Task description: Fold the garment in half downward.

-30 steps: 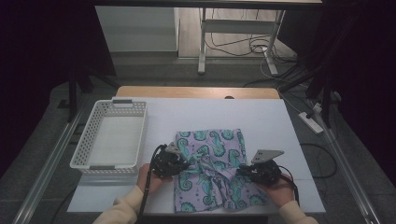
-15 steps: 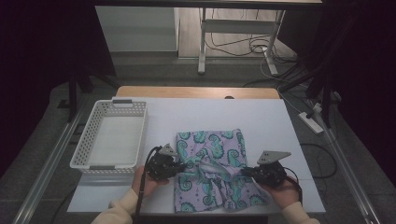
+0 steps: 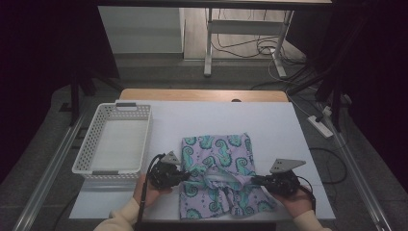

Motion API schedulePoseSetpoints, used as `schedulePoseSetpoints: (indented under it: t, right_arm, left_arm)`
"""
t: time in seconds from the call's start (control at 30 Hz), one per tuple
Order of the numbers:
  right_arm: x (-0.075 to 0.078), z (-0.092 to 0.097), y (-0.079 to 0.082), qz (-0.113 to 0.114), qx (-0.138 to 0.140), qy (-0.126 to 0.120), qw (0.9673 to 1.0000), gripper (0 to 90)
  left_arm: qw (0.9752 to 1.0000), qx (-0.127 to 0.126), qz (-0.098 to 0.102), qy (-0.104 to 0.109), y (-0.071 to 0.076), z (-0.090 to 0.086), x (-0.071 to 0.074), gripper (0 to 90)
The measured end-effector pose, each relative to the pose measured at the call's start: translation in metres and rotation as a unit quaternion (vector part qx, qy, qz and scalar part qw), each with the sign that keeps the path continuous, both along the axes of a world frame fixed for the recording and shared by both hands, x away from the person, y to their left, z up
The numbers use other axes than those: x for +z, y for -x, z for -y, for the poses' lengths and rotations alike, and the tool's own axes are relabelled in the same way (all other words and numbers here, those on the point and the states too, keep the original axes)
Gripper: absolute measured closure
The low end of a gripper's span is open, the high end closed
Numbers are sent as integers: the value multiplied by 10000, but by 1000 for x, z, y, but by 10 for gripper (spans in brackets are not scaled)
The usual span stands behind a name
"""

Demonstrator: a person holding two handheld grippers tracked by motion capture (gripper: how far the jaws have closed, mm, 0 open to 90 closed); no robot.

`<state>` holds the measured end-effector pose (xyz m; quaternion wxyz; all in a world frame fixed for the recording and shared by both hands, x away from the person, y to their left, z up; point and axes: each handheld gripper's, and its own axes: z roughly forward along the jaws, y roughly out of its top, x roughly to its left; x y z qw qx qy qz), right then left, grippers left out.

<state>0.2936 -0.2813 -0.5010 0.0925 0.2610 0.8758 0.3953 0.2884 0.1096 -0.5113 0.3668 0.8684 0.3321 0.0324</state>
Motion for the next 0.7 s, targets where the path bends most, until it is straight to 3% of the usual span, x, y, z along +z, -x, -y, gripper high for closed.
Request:
schedulePoseSetpoints:
  t: [0.7]
  right_arm:
    - [2,3,13,-10,95,10,10000,862]
  left_arm:
    - [9996,-199,-187,-10,10,-1,-3,878]
